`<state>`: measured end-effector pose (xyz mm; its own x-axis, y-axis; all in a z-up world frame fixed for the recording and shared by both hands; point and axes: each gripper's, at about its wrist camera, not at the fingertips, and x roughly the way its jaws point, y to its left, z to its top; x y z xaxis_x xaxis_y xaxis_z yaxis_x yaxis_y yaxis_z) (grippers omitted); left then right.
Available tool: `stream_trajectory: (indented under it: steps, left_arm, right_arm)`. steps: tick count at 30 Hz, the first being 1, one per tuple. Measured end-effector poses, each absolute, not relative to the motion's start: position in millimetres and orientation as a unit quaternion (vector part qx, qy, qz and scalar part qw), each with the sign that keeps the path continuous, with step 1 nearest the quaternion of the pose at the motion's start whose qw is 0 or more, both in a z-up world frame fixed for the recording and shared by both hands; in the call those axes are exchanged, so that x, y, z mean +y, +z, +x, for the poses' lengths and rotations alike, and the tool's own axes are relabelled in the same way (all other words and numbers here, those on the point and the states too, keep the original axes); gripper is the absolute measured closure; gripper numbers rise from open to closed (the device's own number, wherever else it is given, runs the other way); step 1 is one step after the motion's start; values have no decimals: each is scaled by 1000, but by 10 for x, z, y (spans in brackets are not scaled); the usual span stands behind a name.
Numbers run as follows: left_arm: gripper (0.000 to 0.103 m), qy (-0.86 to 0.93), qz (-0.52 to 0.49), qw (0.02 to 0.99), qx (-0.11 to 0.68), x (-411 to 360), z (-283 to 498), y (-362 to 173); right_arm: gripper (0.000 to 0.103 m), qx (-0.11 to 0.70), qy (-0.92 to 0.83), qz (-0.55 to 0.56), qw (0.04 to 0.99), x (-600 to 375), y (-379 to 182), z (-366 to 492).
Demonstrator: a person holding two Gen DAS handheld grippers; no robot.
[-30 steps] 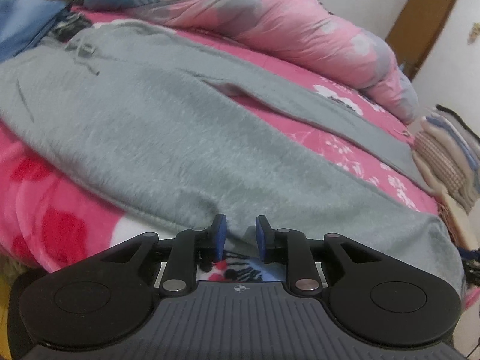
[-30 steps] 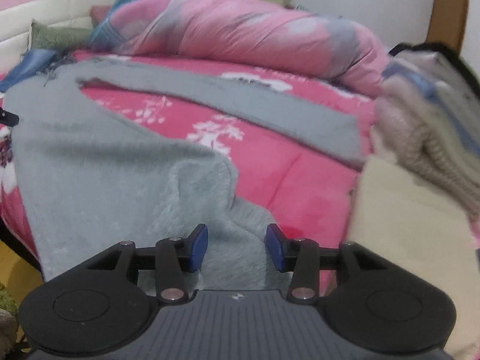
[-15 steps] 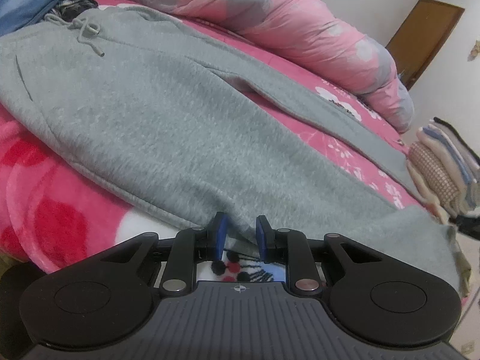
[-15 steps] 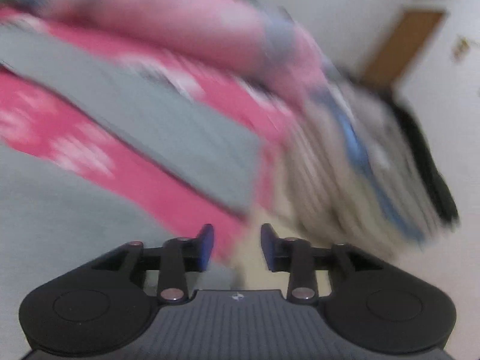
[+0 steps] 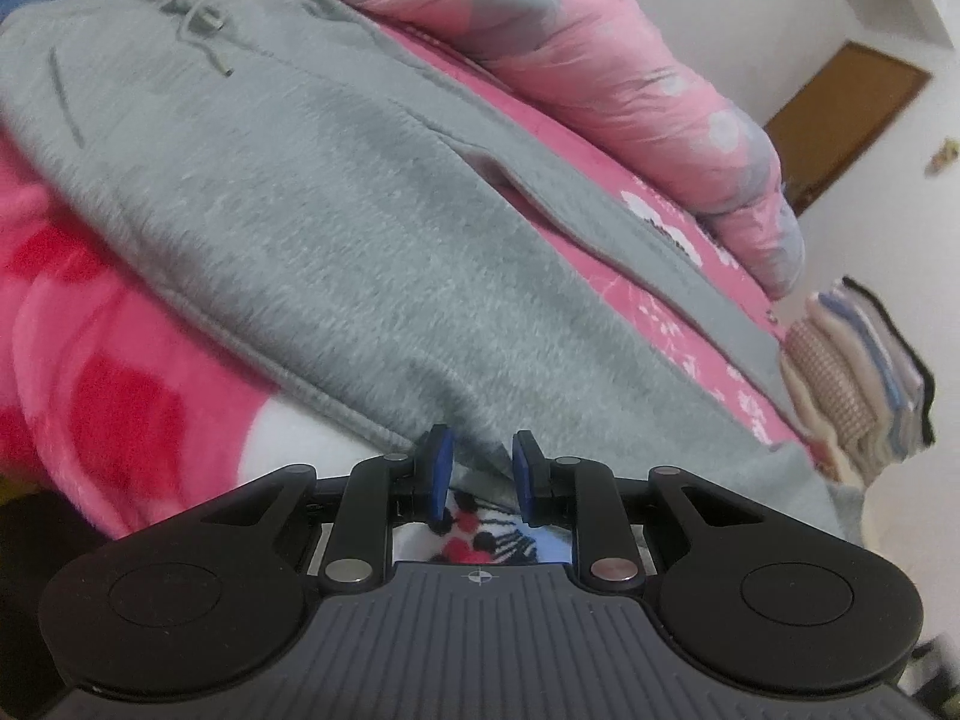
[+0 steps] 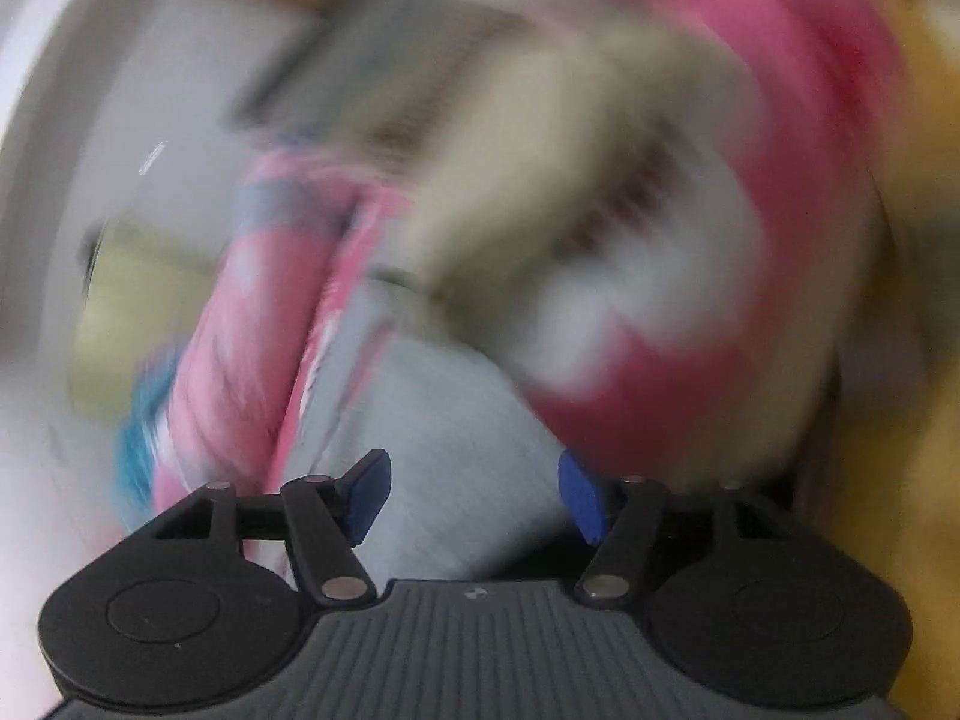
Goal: Fold clothes
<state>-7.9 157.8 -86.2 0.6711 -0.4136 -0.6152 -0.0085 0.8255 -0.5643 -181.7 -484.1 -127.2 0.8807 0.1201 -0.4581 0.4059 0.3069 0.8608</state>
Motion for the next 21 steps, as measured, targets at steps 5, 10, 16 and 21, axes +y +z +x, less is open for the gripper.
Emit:
stream_trajectory:
  steps: [5,10,16,21]
  left_arm:
    - [80,-105,-290,867,391,1658,-130,-837]
    - [79,-86,-307,868,382,1799,-214,-816]
    - [74,-31,-359,864,351,2191,-252,-804]
    - [61,27,-399,855,329,2535,-187,-836]
  right_arm:
    - [37,183,-82,684,701,-4754,-1851,-1827]
    - [43,141,-30,682,717,-4616,-1787,-1646]
    - [75,142,-37,669,729,-4532,-1757,-1602]
    - [85,134,-39,641,755,-4555,-1595,-1574]
